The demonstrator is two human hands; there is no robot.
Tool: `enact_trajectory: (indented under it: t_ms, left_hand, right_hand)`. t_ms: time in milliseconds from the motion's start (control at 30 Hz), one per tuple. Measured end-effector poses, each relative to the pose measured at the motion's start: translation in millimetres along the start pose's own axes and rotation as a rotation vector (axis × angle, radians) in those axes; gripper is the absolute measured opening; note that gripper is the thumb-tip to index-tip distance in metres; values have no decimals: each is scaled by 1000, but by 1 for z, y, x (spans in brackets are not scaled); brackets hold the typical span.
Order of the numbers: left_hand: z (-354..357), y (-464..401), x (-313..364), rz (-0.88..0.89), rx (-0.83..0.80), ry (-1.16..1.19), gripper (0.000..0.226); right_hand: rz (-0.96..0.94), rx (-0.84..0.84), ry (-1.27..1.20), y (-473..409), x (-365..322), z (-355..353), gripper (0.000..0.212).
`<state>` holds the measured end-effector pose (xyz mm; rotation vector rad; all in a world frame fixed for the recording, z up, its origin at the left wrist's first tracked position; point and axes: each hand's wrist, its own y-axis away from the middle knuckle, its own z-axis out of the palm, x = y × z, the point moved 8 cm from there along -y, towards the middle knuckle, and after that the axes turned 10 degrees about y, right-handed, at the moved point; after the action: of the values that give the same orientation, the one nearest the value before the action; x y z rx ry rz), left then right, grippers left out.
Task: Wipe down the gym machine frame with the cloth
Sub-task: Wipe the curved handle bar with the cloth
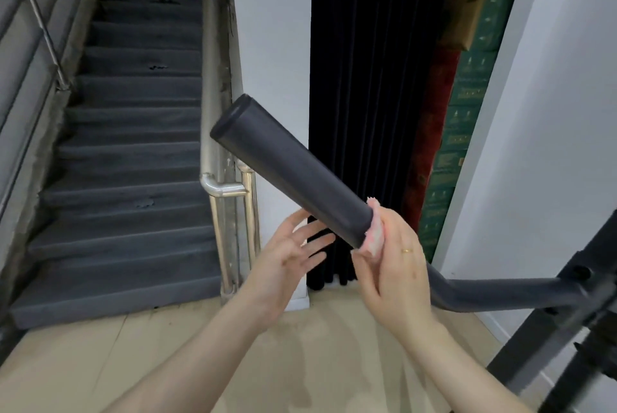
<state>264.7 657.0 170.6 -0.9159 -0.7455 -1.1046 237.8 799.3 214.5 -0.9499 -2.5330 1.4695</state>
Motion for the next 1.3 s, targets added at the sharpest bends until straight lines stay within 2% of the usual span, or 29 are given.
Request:
enact_trajectory:
  t_ms: [67, 200, 300, 367, 433, 500, 567, 633, 733, 800, 867, 967, 1033, 1067, 1100, 1200, 1300]
  left_hand:
    - [4, 0, -23, -73, 21, -69, 76]
    - [13, -4, -59, -141, 44, -86, 65]
    - [20, -6, -86, -201, 49, -48, 70]
    - [27, -5, -109, -244, 38, -53, 72]
    - [35, -5, -131, -261, 44, -77, 68]
    - [46, -7, -149, -274, 39, -105, 65]
    - [57, -12, -162, -263, 9, -139, 70]
    - [65, -20, -170, -213, 20, -115, 72]
    - [62, -31, -178, -145, 128, -97, 70]
    - [59, -35, -187, -126, 187, -114, 63]
    - [61, -37, -200, -133, 206, -153, 65]
    - [69, -37, -221, -137, 227, -160, 69]
    - [71, -36, -233, -135, 287, -86, 56]
    - [70, -36, -238, -124, 321, -54, 48]
    - [68, -37, -241, -108, 350, -36, 42]
    - [66, -38, -244, -88, 384, -15, 37]
    - [68, -37, -242, -79, 374, -57, 41]
  right_hand:
    - [9, 24, 6, 3, 3, 4, 50]
    - [-115, 24, -53, -16, -12, 8, 60]
    - [-211, -59, -166, 6, 23, 17, 55]
    - [-76, -181, -136, 40, 78, 24, 56]
    - [80, -318, 4, 78, 141, 25, 53]
    - [126, -371, 162, 101, 179, 20, 48]
    - [159, -366, 162, 101, 182, 23, 47]
    - [186, -375, 61, 93, 164, 35, 52]
    - [17, -443, -28, 94, 156, 39, 58]
    - [-65, -495, 47, 100, 197, 29, 53]
    - [46, -484, 138, 110, 257, 10, 48]
    - [352, -409, 275, 126, 346, -24, 49]
    - [516, -402, 298, 129, 375, -32, 52]
    - [527, -410, 285, 126, 373, -28, 53]
    - [469, -423, 261, 122, 358, -20, 54]
    - [141, -476, 140, 124, 287, 13, 48]
    - [-31, -498, 113, 125, 278, 17, 49]
